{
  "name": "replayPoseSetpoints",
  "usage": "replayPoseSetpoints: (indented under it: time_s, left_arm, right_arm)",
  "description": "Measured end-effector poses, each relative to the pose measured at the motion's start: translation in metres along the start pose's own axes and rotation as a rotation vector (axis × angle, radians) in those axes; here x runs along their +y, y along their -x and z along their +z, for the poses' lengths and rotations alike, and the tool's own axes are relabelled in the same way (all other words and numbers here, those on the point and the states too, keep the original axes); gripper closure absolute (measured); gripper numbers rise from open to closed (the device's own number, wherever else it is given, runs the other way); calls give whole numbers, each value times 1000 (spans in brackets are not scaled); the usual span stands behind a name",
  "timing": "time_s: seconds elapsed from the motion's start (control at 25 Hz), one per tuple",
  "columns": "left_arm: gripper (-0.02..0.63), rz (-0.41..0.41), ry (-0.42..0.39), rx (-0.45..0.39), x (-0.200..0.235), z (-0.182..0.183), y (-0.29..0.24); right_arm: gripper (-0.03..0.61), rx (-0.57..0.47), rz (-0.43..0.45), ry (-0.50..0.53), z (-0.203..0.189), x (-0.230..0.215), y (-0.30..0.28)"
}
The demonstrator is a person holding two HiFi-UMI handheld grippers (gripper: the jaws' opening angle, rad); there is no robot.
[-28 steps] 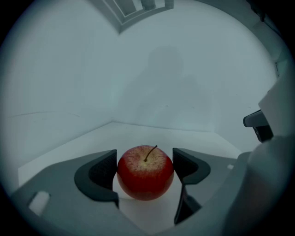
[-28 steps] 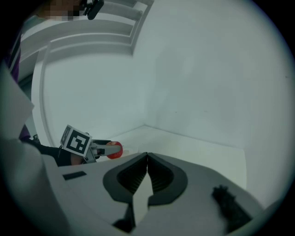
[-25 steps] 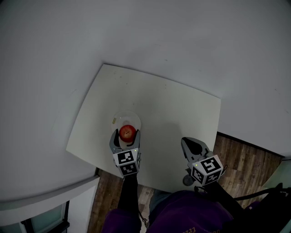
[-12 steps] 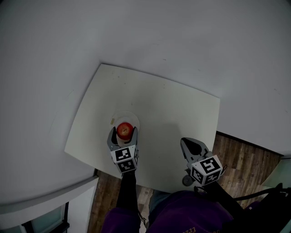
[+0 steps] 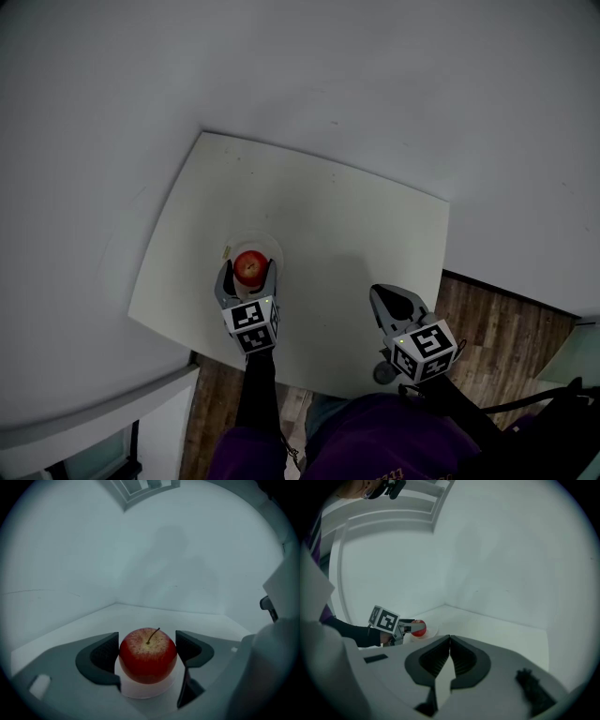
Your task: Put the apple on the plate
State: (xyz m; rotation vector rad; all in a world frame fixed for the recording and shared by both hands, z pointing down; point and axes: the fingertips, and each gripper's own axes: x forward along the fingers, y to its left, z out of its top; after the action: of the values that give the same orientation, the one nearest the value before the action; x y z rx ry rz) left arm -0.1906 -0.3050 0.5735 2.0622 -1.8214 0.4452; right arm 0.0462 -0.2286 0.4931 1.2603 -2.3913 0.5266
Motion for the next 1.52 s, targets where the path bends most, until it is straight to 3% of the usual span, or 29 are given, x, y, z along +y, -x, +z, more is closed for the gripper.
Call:
replayPoseSetpoints:
  time_s: [1.2, 1.52]
  left_arm:
    - [224, -13, 12, -15, 2, -7, -9]
    - [224, -21, -25, -30, 0, -2, -8]
  right_arm:
    - [566, 3, -21, -2, 0, -3, 0]
    - [566, 6, -20, -5, -1, -4, 1]
